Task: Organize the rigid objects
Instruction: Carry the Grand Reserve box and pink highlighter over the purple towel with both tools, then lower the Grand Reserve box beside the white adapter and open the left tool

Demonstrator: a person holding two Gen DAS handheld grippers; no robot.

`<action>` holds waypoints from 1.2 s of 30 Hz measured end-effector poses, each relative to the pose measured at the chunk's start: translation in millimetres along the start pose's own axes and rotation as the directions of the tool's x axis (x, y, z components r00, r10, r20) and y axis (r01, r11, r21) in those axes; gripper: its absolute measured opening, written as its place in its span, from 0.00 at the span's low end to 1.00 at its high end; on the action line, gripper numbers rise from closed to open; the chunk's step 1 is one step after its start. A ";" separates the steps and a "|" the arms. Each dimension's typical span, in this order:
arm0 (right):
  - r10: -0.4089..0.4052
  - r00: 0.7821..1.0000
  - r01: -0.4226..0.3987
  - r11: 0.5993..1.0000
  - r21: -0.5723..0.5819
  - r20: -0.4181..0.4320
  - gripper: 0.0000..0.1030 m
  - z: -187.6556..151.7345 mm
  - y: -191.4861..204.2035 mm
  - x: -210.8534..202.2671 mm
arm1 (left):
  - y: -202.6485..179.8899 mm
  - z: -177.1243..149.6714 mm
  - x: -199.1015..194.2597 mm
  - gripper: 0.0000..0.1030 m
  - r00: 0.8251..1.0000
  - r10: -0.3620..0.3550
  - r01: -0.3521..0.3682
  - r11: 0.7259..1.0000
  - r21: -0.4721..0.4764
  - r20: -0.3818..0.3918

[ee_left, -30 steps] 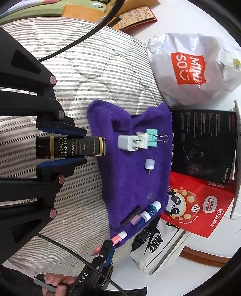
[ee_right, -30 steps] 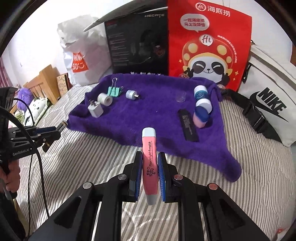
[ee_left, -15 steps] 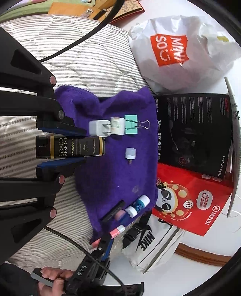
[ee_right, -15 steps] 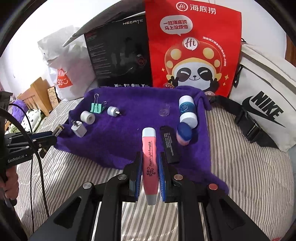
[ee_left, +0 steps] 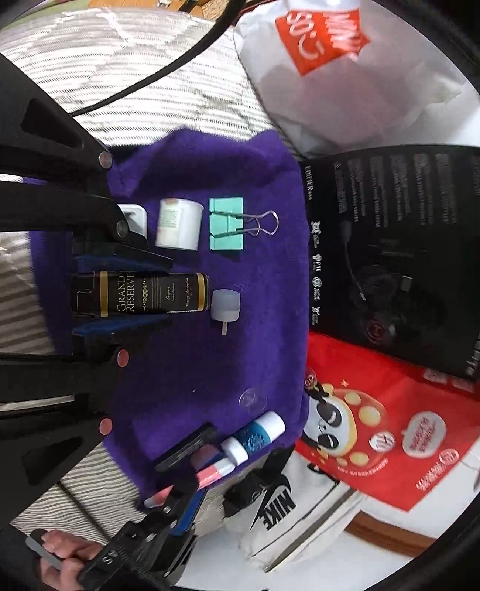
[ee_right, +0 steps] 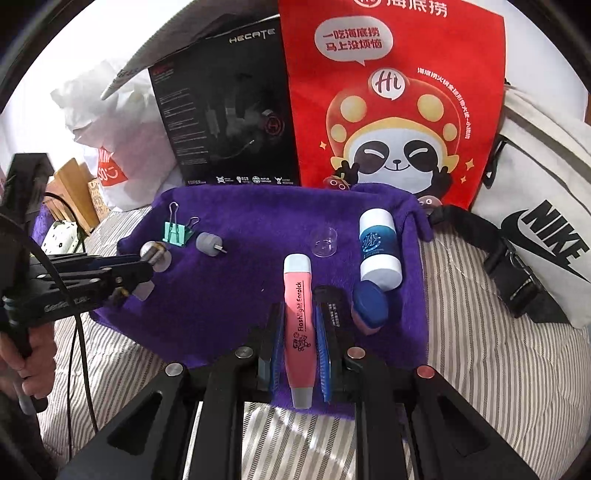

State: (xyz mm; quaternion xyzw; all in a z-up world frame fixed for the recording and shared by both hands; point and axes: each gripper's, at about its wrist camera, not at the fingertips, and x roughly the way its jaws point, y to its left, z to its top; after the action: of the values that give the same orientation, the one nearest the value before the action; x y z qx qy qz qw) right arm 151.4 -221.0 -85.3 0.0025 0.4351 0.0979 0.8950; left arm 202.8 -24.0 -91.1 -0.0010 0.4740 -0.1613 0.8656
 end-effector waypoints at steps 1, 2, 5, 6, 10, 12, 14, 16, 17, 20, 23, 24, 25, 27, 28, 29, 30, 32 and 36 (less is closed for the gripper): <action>-0.001 1.000 0.001 1.000 0.002 -0.003 0.16 -0.1 -1.6 1.7 | 0.2 1.7 4.9 0.22 1.000 -0.004 0.004 1.000 -0.006 -0.005; -0.003 1.000 0.003 1.000 0.008 -0.005 0.16 -0.8 -4.1 3.8 | 0.2 3.1 9.6 0.22 1.000 -0.009 0.009 1.000 -0.011 -0.012; -0.002 1.000 0.002 1.000 0.023 -0.010 0.16 -2.5 -9.8 7.4 | -1.1 4.4 17.6 0.22 1.000 -0.003 0.003 1.000 -0.006 -0.018; -0.002 1.000 0.003 1.000 0.026 -0.011 0.16 -2.4 -11.4 8.1 | -3.0 5.2 17.7 0.22 1.000 0.009 -0.009 1.000 0.003 -0.016; -0.002 1.000 0.003 1.000 0.029 -0.007 0.16 -3.3 -13.3 8.8 | -8.9 5.9 19.2 0.22 0.999 0.044 -0.043 0.999 0.033 -0.030; 0.002 1.000 -0.002 1.000 0.030 -0.005 0.16 -3.4 -13.1 9.1 | -12.0 5.8 17.8 0.22 0.999 0.044 -0.042 0.998 0.045 -0.026; 0.003 1.000 -0.003 1.000 0.026 -0.004 0.16 -3.5 -12.1 9.2 | -15.1 7.0 19.8 0.22 0.999 0.029 -0.027 0.999 0.045 -0.036; 0.007 1.000 -0.007 1.000 0.027 -0.002 0.16 -3.8 -11.3 9.1 | -18.6 8.2 24.4 0.22 0.998 0.049 -0.046 0.997 0.056 -0.046; 0.010 1.000 -0.010 1.000 0.027 -0.004 0.16 -3.9 -11.3 9.3 | -18.9 7.9 26.0 0.22 0.997 0.062 -0.059 0.996 0.060 -0.048; 0.017 1.000 -0.017 1.000 0.020 -0.005 0.16 -4.8 -10.1 8.8 | -17.4 7.1 30.0 0.22 0.996 0.074 -0.071 0.995 0.064 -0.056; 0.022 1.000 -0.022 1.000 0.018 -0.005 0.16 -5.1 -9.8 9.0 | -16.3 7.6 31.4 0.22 0.994 0.098 -0.094 0.993 0.076 -0.057; 0.024 1.000 -0.024 1.000 0.019 -0.006 0.16 -5.2 -9.7 9.3 | -15.9 7.6 33.0 0.22 0.993 0.100 -0.095 0.992 0.079 -0.064; 0.026 1.000 -0.026 0.999 0.018 -0.006 0.16 -5.3 -9.5 9.7 | -15.5 7.4 35.1 0.22 0.992 0.100 -0.094 0.992 0.080 -0.073; 0.029 1.000 -0.029 0.999 0.015 -0.007 0.16 -5.9 -8.8 10.6 | -17.9 6.8 36.5 0.22 0.991 0.112 -0.105 0.990 0.093 -0.073; 0.029 1.000 -0.029 0.999 0.015 -0.009 0.16 -5.9 -8.9 11.2 | -19.7 7.2 38.0 0.22 0.990 0.115 -0.107 0.989 0.099 -0.077; 0.030 0.999 -0.030 0.999 0.014 -0.010 0.16 -6.2 -8.8 11.7 | -21.4 6.8 38.8 0.22 0.989 0.122 -0.113 0.988 0.109 -0.078; 0.030 1.000 -0.030 0.999 0.014 -0.010 0.16 -6.3 -9.0 11.6 | -22.7 6.5 39.2 0.22 0.989 0.130 -0.120 0.986 0.118 -0.076; 0.030 0.999 -0.030 0.999 0.016 -0.011 0.16 -6.4 -9.5 11.2 | -23.9 6.8 39.7 0.22 0.988 0.132 -0.122 0.985 0.123 -0.075; 0.029 1.000 -0.029 0.999 0.020 -0.007 0.16 -6.4 -10.9 9.7 | -25.9 6.4 38.9 0.23 0.988 0.126 -0.116 0.986 0.120 -0.084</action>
State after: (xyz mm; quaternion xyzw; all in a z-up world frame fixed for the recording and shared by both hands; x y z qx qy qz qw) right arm 154.1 -230.5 -97.8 0.0174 0.4392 0.1064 0.8919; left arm 220.3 -60.4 -115.5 0.0851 0.5019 -0.1353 0.8500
